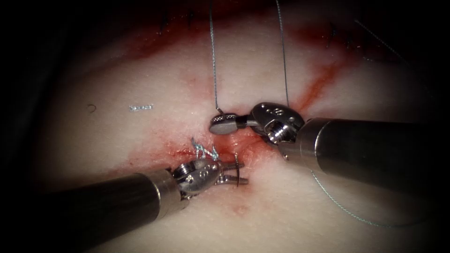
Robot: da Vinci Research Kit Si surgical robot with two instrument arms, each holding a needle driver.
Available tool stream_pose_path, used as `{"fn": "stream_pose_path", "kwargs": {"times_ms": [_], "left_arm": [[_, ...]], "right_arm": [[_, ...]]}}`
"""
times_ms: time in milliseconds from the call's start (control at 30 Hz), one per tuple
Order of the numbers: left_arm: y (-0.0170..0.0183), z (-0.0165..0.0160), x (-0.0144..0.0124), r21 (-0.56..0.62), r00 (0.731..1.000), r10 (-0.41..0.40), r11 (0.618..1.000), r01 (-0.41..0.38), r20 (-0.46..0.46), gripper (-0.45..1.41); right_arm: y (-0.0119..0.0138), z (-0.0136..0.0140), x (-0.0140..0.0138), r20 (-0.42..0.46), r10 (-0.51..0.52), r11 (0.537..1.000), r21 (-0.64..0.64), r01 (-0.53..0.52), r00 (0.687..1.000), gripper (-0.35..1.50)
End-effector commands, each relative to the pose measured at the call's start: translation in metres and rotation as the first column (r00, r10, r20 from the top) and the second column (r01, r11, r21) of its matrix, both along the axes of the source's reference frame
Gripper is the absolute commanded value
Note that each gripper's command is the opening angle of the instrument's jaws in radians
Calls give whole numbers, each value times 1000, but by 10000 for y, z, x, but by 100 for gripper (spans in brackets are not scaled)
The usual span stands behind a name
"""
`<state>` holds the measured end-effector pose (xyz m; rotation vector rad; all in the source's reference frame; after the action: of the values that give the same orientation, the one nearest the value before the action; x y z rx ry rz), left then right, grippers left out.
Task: Wound Closure
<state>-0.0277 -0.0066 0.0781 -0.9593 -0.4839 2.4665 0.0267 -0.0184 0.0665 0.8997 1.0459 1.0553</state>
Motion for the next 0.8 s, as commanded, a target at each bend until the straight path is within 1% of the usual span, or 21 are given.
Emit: {"fn": "stream_pose_path", "kwargs": {"times_ms": [33, 67, 200, 233, 300, 333, 400, 500, 533, 567, 600, 700, 767, 800], "left_arm": [[-3, 5, -6, 0, 1000, 5, 1000, -5, 3, 44], [-2, 2, -5, 1, 1000, 10, 1000, -10, 7, 44], [0, -6, -5, -19, 1000, 26, 999, -25, 6, 44], [-1, -10, -4, -27, 999, 39, 999, -39, 6, 44], [0, -15, -5, -42, 999, 50, 998, -50, 17, 44], [0, -18, -5, -50, 998, 55, 997, -54, 23, 44], [1, -25, -5, -80, 996, 71, 994, -67, 47, 44], [0, -34, -4, -126, 993, 88, 989, -77, 84, 47], [0, -38, -3, -150, 990, 101, 985, -85, 101, 46], [1, -44, -2, -186, 986, 126, 977, -104, 114, 46], [2, -50, -3, -221, 981, 150, 968, -120, 125, 44], [7, -58, -7, -283, 973, 182, 949, -136, 145, 44], [12, -67, -11, -368, 966, 210, 919, -142, 153, 42], [13, -68, -12, -384, 964, 215, 912, -142, 154, 39]], "right_arm": [[-4, 5, 4, -3, -2, 1000, 18, 2, 1000, -35], [-7, 5, 1, -2, 3, 998, 56, -3, 1000, -35], [-9, 5, -3, 1, 3, 998, 60, -3, 1000, -35], [-6, 7, -2, 0, 23, 1000, 0, -23, 1000, 10], [0, 10, -1, -10, 58, 997, -44, -58, 998, 66], [4, 11, -2, -18, 68, 995, -76, -69, 998, 88], [17, 16, -9, -31, 106, 981, -159, -110, 994, 121], [32, 21, -26, -26, 109, 977, -182, -112, 994, 130], [38, 23, -34, -27, 108, 977, -182, -111, 994, 130], [45, 25, -47, -26, 102, 972, -211, -105, 994, 130], [54, 27, -61, -13, 108, 956, -271, -107, 994, 126], [66, 27, -77, 10, 141, 948, -291, -132, 990, 125], [78, 21, -94, 36, 189, 943, -286, -171, 981, 118], [81, 19, -97, 40, 200, 941, -285, -181, 979, 118]]}}
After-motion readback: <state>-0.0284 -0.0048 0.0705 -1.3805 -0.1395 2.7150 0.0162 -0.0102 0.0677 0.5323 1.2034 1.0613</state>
